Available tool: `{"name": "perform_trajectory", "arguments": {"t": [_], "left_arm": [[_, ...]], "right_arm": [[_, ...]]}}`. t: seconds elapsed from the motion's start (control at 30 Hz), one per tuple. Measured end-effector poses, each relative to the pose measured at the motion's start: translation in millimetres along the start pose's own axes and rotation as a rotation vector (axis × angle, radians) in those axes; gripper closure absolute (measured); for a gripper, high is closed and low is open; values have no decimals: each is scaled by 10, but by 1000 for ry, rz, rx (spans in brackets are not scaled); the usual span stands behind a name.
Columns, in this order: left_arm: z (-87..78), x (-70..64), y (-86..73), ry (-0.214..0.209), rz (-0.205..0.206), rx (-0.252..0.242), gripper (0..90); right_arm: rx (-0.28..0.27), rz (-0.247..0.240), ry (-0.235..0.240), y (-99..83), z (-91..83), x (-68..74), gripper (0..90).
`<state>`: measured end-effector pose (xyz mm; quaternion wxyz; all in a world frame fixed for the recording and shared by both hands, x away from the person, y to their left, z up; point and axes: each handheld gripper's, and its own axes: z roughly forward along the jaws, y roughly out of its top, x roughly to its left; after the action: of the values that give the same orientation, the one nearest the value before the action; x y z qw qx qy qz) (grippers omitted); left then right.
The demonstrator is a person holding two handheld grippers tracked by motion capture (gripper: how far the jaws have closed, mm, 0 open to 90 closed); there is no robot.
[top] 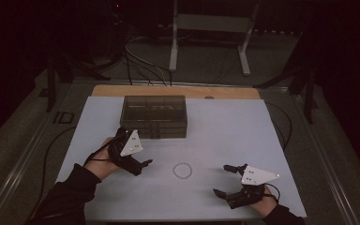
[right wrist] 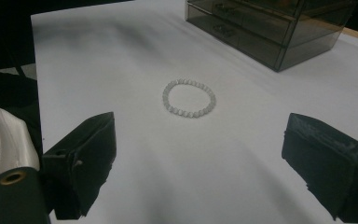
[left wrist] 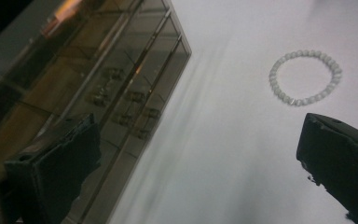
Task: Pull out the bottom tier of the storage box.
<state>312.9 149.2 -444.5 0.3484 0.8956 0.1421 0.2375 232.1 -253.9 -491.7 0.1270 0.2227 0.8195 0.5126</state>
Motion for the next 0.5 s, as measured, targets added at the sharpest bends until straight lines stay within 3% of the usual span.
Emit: {"name": "perform_trajectory", "arguments": {"t": [0.17,0.33,0.5], "left_arm": [[111,-35,-29,61,35,31,0],[193,-51,-69,56,61,18,0],[297,-79,-72,70,125,71,0]], "right_arm": [[8,0,-1,-1,12,5,98],[15,-5,-3,-3,15,4,98],[19,-10,1,-2,19,12,98]]}}
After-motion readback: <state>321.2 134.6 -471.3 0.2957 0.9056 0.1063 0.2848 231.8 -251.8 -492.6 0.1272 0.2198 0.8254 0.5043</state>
